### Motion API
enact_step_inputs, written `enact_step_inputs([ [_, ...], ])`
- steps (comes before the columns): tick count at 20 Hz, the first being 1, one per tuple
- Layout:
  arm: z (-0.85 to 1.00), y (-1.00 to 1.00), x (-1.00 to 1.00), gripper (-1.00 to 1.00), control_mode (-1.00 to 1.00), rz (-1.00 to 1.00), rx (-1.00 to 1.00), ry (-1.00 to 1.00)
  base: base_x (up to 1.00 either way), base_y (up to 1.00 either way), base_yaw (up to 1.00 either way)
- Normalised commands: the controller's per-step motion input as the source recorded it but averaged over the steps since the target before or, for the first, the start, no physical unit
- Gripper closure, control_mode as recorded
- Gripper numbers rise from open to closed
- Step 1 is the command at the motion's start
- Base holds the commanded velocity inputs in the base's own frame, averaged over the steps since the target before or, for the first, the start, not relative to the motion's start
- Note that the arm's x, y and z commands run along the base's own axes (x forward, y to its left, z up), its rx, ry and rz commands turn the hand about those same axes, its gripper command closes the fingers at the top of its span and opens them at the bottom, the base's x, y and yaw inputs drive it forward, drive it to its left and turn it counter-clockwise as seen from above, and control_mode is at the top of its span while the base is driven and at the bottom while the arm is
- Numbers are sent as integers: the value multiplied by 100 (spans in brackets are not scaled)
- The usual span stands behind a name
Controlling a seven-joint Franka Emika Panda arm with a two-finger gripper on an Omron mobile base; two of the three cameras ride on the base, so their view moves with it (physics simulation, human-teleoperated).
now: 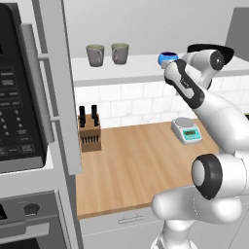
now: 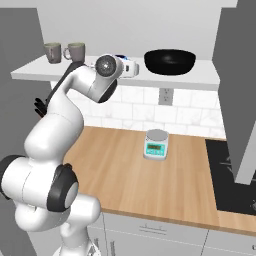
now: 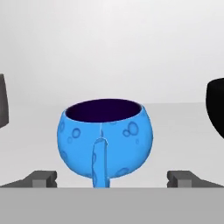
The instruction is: Gather all objects into one cabinet and sort the glasses and bowls to opposite sides.
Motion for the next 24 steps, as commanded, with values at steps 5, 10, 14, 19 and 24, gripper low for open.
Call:
enact_step_inputs([
  [5, 0, 0, 0, -100, -100, 0, 0, 2, 0, 0, 0],
  [10, 0, 3, 1, -100, -100, 0, 0, 3, 0, 0, 0],
  [14, 0, 18, 4, -100, -100, 0, 0, 1, 0, 0, 0],
  [19, 0, 8, 10, -100, -100, 0, 0, 3, 0, 0, 0],
  [24, 0, 0, 7, 100, -100, 0, 0, 8, 0, 0, 0],
])
